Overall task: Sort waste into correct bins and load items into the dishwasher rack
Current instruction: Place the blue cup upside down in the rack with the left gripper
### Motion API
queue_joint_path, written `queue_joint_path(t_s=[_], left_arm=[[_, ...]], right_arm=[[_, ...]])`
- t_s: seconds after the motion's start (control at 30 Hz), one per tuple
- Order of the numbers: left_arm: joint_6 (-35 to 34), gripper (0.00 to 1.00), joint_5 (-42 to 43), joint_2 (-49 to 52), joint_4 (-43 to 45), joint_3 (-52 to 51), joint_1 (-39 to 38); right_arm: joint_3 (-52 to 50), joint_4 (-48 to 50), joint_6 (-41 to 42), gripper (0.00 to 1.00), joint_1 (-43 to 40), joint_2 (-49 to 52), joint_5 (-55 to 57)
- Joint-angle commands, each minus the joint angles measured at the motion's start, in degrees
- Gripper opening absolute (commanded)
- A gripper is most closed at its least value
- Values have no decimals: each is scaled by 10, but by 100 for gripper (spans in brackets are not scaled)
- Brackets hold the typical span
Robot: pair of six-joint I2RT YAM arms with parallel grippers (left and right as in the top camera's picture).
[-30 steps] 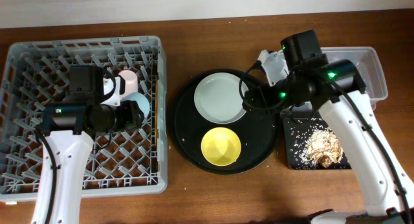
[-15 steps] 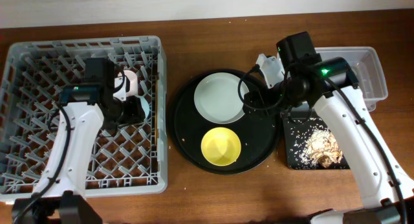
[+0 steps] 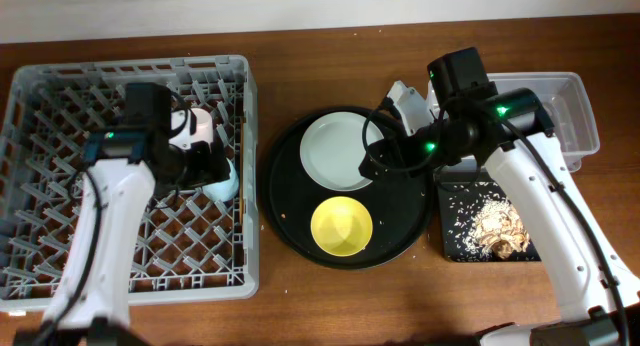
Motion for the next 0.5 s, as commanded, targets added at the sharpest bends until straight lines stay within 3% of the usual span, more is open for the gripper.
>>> queue_joint_path(t_s=[0.0, 0.03, 0.07, 0.1, 0.13, 0.23, 0.37, 0.47], left_arm=[[1, 73, 65, -120, -32, 20, -3], [1, 69, 81, -143, -45, 20, -10], [1, 59, 86, -182, -76, 18, -43], [1, 50, 86, -195, -87, 15, -65], [1, 48, 86, -204, -93, 12, -96], [0, 48, 82, -203, -57, -10, -217], [-35, 48, 73, -169, 73, -76, -363], [-73, 48, -2, -93, 145, -92, -465]], right_arm=[[-4, 7, -1, 98, 0, 3, -31], [-4, 12, -1, 99, 0, 3, -28], [-4, 30, 12, 99, -1, 3, 10], [-4, 45, 64, 99, -6, 3, 45], [-4, 65, 120, 98, -18, 3, 75], [0, 95, 134, 99, -70, 2, 89], [2, 78, 134, 99, -171, 2, 152], [1, 67, 134, 99, -245, 2, 153]])
